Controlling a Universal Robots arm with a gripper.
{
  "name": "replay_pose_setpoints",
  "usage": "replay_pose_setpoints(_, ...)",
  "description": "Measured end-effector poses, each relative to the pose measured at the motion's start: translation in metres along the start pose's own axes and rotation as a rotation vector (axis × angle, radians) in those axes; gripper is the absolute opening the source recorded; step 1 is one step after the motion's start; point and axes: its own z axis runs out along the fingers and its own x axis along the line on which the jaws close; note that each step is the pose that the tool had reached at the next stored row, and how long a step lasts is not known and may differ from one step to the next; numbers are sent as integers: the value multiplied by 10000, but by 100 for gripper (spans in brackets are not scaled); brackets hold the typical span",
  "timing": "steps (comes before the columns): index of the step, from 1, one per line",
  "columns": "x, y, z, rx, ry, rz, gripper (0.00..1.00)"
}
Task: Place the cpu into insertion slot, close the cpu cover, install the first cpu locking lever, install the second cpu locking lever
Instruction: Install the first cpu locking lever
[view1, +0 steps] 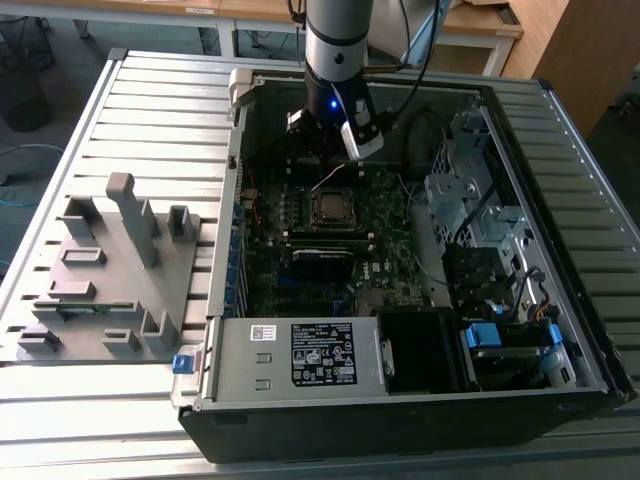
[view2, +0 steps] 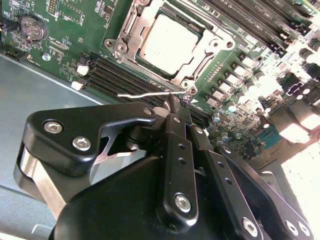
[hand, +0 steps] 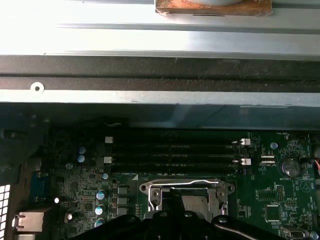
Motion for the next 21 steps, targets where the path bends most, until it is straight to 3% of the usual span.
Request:
replay_pose_setpoints(9,-24,-1,4,-73,0,0,10)
replay_pose_setpoints(21,-32,0,-2,-75,0,0,10)
